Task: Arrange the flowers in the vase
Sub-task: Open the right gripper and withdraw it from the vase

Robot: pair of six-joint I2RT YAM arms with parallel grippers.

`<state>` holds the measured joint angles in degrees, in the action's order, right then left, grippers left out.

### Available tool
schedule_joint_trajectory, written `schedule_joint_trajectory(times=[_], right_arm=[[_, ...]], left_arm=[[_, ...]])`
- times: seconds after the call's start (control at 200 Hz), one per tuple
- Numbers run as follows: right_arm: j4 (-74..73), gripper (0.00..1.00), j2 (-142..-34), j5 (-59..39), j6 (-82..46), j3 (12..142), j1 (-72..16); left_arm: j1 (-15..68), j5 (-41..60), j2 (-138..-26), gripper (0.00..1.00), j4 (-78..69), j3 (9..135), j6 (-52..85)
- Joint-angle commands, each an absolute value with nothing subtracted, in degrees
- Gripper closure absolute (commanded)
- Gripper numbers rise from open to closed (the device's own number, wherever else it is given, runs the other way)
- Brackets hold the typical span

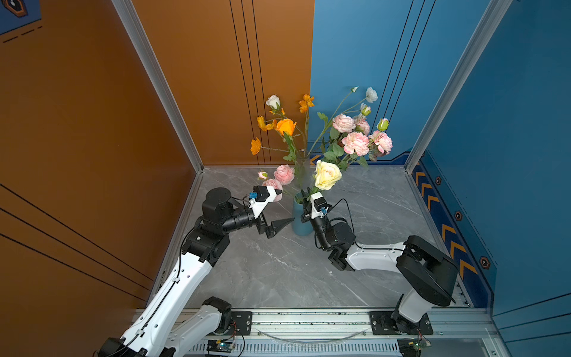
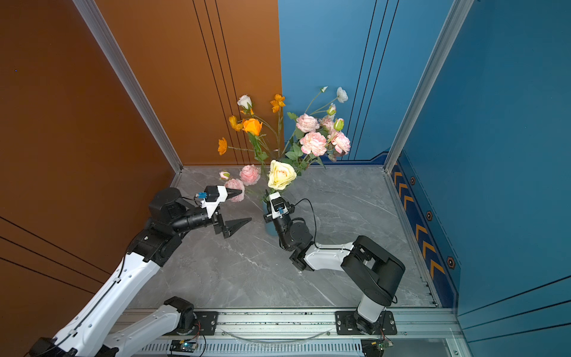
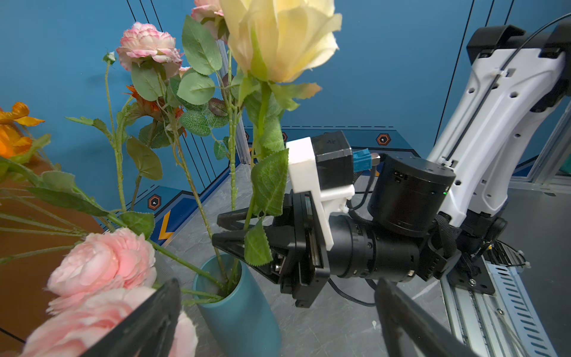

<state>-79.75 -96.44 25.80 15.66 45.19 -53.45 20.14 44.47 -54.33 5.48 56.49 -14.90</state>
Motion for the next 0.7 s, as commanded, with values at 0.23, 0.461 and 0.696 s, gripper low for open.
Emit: schedule_joint_trajectory(times=[0.23, 0.461, 0.696], right_arm=[[-81.2, 0.34, -95.6, 30.6, 14.6, 43.3, -55.9], [-76.5, 0.16, -92.0, 33.5, 13.2, 39.7, -57.4], [-66.8, 0.13, -85.6, 34.8, 9.2, 36.0, -58.2]], left_arm=[[19.5, 45.7, -53.8, 0.02, 4.5, 55.7, -13.9], [19.3, 46.0, -53.7, 0.02, 4.3, 55.9, -13.7], [19.2, 45.4, -53.1, 0.02, 4.3, 55.5, -14.1]])
